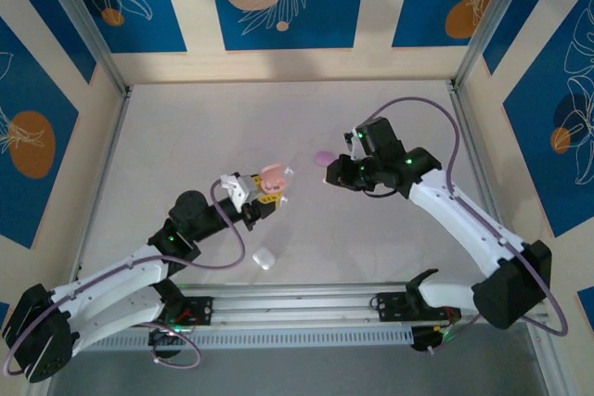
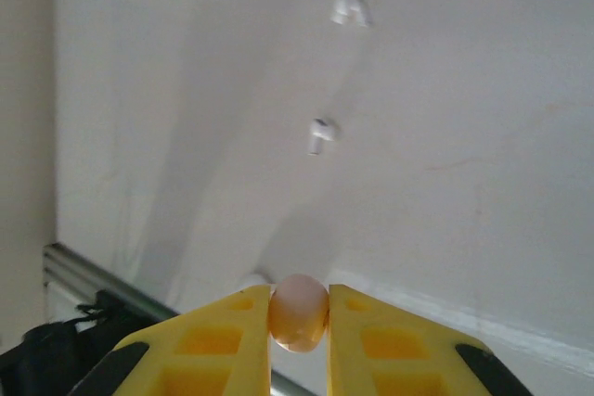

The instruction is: Insert the wireless bluetooth earbuds into the charging case

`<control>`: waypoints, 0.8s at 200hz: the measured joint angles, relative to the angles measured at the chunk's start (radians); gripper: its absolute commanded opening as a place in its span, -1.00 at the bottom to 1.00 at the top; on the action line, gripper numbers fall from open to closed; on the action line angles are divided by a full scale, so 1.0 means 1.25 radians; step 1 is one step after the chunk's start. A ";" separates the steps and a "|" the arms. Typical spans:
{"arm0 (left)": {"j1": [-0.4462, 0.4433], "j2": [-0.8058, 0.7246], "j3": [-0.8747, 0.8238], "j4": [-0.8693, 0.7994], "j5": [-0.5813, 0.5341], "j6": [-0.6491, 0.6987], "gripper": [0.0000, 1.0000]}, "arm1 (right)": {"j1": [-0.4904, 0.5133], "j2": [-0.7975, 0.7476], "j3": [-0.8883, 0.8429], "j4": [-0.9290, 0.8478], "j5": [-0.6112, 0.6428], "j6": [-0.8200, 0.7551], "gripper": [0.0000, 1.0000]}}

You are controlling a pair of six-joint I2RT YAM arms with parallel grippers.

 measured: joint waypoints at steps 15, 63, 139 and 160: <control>0.000 0.011 0.000 0.000 0.000 0.008 -0.34 | 0.027 -0.013 0.039 -0.017 0.000 -0.008 -0.61; 0.000 0.028 0.002 0.000 0.008 0.019 -0.34 | 0.105 -0.013 0.117 -0.052 -0.001 -0.038 -0.61; 0.000 0.031 0.006 -0.001 0.021 0.019 -0.33 | 0.182 0.060 0.191 -0.075 -0.001 -0.073 -0.60; 0.000 0.031 0.006 0.000 0.022 0.019 -0.33 | 0.190 0.074 0.201 -0.078 0.000 -0.078 -0.60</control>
